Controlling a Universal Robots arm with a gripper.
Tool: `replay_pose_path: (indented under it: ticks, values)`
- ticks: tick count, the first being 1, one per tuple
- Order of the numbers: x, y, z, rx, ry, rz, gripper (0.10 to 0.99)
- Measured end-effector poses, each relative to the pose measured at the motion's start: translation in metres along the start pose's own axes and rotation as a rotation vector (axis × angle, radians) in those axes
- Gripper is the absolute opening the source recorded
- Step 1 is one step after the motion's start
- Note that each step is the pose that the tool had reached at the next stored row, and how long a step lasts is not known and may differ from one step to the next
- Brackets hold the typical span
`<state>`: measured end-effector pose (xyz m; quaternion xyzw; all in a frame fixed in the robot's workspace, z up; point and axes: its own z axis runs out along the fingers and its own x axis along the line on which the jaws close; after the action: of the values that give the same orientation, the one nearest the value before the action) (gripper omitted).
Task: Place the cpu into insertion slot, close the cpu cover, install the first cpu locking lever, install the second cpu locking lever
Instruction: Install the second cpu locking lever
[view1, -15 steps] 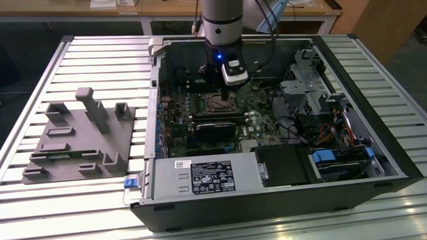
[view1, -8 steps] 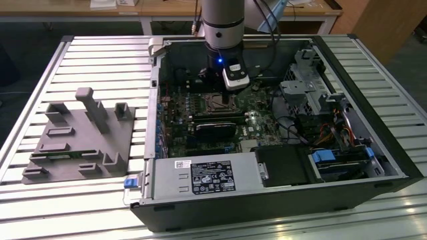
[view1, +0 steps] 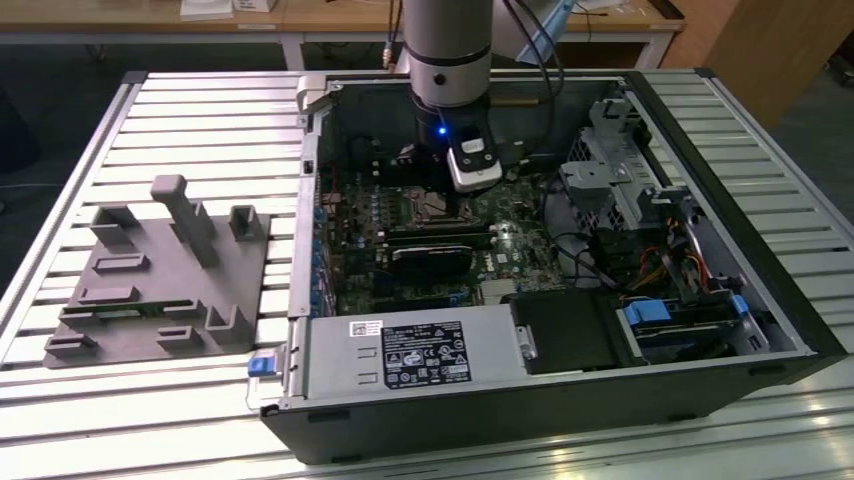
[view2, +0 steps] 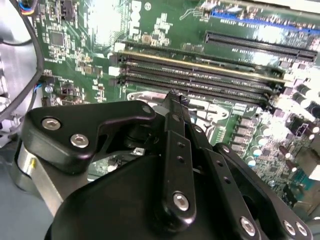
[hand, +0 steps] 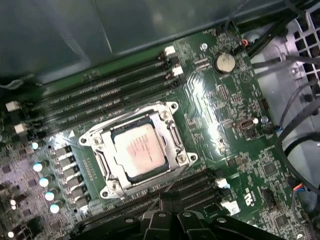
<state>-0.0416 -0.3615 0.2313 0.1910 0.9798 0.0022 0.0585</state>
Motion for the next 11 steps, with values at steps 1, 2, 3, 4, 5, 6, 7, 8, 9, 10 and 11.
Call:
replay_pose_path:
  ticks: [1,2,3,4,5,6,7,8,9,10,11]
  values:
    - [-0.0003,-0.0010,0.0004,-0.001,0.0003,-0.001,0.106]
    - [-0.0003,-0.0016,0.0010,-0.002,0.0010,-0.004,0.106]
    - [0.0001,-0.0020,0.0015,-0.004,0.0015,-0.011,0.106]
    - [0.0004,-0.0023,0.0019,-0.005,0.0018,-0.021,0.106]
    - [0.0007,-0.0025,0.0023,-0.007,0.0021,-0.032,0.106]
    - [0.0008,-0.0026,0.0025,-0.008,0.0025,-0.045,0.106]
    - [0.0009,-0.0027,0.0027,-0.010,0.0029,-0.059,0.106]
    - [0.0010,-0.0027,0.0030,-0.011,0.0033,-0.073,0.106]
    - [0.0011,-0.0027,0.0031,-0.013,0.0037,-0.088,0.106]
    - [0.0012,-0.0028,0.0034,-0.015,0.0041,-0.102,0.106]
    - [0.0013,-0.0028,0.0036,-0.016,0.0045,-0.116,0.106]
